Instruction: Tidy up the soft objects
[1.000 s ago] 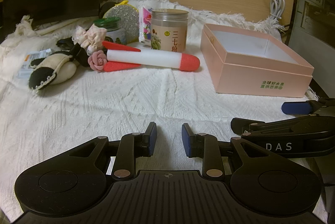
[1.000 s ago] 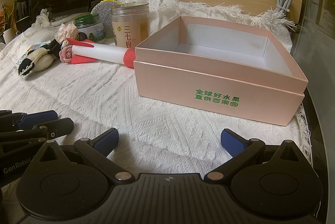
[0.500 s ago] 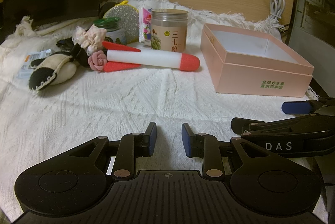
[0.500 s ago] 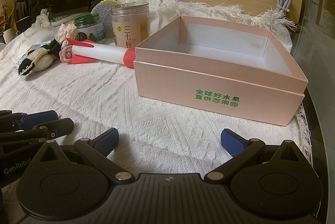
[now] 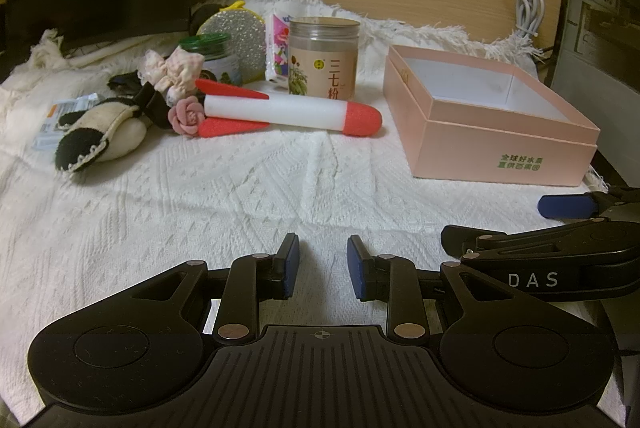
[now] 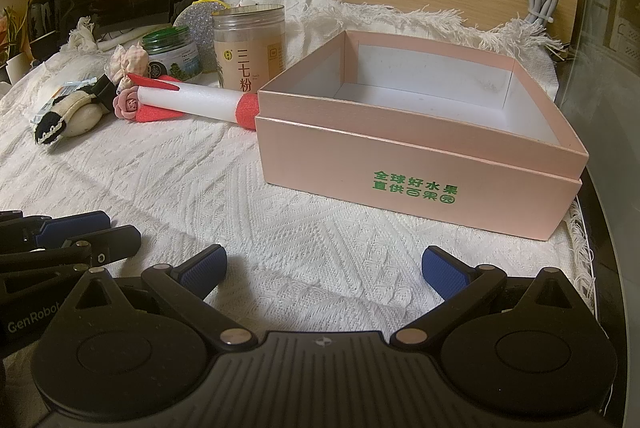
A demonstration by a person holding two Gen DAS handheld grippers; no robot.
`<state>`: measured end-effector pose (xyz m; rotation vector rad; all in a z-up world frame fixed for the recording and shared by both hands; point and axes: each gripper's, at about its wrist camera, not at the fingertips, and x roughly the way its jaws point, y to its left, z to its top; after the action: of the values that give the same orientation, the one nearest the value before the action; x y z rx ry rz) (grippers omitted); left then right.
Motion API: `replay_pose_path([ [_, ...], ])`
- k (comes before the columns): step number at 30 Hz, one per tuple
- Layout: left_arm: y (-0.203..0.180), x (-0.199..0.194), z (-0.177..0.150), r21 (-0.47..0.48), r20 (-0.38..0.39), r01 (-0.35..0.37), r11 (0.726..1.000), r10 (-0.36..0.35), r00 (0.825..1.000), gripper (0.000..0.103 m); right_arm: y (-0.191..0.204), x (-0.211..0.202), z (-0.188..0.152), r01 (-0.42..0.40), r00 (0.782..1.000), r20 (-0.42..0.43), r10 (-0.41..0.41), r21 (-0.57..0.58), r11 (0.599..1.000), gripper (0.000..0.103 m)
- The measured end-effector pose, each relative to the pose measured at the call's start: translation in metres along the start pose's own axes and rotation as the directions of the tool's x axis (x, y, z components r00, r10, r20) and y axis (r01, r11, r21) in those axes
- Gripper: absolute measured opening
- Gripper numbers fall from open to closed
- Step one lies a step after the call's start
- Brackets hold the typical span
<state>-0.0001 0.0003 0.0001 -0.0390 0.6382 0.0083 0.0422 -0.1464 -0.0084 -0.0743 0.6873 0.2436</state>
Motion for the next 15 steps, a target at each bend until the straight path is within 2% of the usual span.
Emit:
replay_pose_path([
  [12, -0.0001, -0.0001, 0.0000, -0.001, 0.000, 0.001, 1.000, -0.001, 1.000, 0.030, 0.0023, -0.0005, -0.0031, -0.013, 1.000, 0.001, 0.013, 0.004, 1.000, 0.103],
  [15, 0.0038, -0.0018, -0.0002, -0.012, 0.001, 0.010, 1.000, -0.010, 1.000, 0.030, 0.0015, 0.0008, 0.0030, -0.050, 0.997, -0.059, 0.048, -0.032, 0.998, 0.103],
])
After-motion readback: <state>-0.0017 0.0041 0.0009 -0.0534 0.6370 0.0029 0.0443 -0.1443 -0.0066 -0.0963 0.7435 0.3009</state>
